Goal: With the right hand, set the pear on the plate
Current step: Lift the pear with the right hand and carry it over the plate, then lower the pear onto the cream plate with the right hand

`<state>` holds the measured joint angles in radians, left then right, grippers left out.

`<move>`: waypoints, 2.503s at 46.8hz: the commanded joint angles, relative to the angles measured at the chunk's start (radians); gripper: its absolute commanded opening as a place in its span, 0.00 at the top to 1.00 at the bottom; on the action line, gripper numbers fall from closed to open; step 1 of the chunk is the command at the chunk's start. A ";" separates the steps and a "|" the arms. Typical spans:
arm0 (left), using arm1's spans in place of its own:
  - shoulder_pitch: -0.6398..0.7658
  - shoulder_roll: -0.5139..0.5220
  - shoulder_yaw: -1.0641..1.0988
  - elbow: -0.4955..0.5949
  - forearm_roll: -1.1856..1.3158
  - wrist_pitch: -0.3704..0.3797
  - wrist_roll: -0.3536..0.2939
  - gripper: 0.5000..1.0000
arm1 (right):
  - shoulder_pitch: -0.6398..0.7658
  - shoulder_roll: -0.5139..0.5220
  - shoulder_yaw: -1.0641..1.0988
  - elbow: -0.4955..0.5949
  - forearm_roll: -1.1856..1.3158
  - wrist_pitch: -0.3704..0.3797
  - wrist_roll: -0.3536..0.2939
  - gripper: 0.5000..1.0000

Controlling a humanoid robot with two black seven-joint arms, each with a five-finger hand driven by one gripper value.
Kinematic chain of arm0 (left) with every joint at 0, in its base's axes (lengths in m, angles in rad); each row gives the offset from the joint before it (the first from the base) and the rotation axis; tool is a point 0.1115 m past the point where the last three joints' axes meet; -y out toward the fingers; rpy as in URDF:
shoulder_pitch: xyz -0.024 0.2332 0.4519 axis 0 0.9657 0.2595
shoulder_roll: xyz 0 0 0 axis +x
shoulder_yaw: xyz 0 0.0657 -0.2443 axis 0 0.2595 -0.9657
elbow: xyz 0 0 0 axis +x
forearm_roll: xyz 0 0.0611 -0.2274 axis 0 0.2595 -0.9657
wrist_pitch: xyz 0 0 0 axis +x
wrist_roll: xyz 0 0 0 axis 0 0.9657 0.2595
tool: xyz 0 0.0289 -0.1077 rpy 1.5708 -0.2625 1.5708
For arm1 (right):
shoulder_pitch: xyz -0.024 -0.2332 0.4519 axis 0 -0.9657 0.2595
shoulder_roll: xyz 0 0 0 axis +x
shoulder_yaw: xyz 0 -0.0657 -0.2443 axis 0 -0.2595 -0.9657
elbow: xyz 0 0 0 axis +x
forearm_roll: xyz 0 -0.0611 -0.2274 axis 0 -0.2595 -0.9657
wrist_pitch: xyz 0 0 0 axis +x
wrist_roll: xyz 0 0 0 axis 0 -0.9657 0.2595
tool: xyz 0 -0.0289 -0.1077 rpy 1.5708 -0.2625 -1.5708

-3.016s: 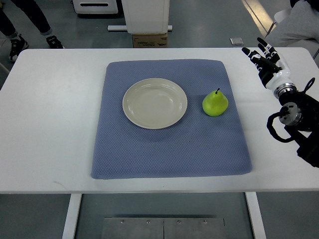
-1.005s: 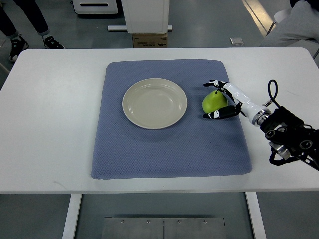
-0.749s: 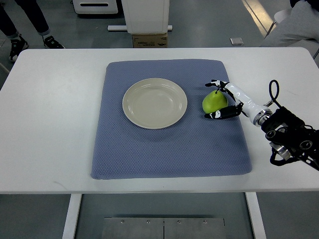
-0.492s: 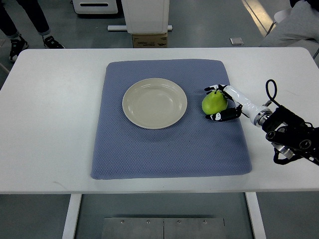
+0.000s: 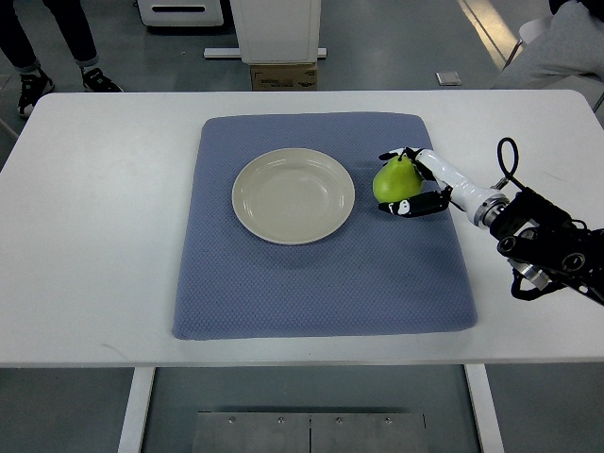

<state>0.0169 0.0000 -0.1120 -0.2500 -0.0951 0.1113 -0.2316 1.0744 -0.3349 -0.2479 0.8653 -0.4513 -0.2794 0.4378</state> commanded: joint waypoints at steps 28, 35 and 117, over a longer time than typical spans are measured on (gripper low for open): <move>0.000 0.000 0.000 0.000 0.000 -0.001 0.000 0.00 | 0.130 -0.070 0.045 0.009 0.003 0.080 0.002 1.00; 0.000 0.000 0.000 0.000 0.000 -0.001 0.000 0.00 | 0.148 -0.035 0.045 0.012 0.005 0.089 -0.007 1.00; 0.000 0.000 0.000 0.000 0.000 0.001 0.000 0.00 | 0.064 0.335 -0.010 -0.249 0.003 0.045 0.001 0.18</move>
<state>0.0169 0.0000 -0.1120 -0.2500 -0.0951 0.1113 -0.2316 1.1386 0.0001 -0.2576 0.6168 -0.4478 -0.2349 0.4384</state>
